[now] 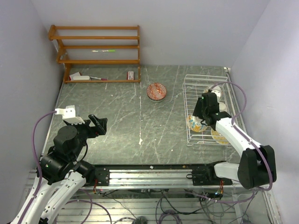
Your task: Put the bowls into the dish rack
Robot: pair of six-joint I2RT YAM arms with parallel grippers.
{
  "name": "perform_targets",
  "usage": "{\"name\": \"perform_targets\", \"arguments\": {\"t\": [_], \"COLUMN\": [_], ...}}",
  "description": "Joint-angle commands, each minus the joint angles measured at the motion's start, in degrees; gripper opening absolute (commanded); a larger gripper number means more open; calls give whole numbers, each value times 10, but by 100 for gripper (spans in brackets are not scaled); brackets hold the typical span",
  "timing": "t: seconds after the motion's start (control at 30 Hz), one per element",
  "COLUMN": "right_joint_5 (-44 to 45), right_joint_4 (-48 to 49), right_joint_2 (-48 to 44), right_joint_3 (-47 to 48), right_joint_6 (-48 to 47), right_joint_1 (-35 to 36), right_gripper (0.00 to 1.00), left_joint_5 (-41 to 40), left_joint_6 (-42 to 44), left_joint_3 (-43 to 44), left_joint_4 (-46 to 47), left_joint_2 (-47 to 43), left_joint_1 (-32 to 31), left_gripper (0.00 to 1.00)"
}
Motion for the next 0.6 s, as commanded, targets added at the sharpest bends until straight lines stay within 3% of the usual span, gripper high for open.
{"name": "perform_targets", "arguments": {"t": [0.0, 0.57], "right_joint_5": [-3, 5], "right_joint_4": [-61, -138], "right_joint_2": [-22, -125], "right_joint_3": [-46, -87], "right_joint_6": [39, 122], "right_joint_1": [11, 70], "right_gripper": [59, 59], "left_joint_5": [12, 22], "left_joint_6": [4, 6], "left_joint_3": [12, 10], "left_joint_4": [10, 14], "left_joint_2": [-1, -13], "left_joint_1": [-4, -4], "left_gripper": [98, 98]}}
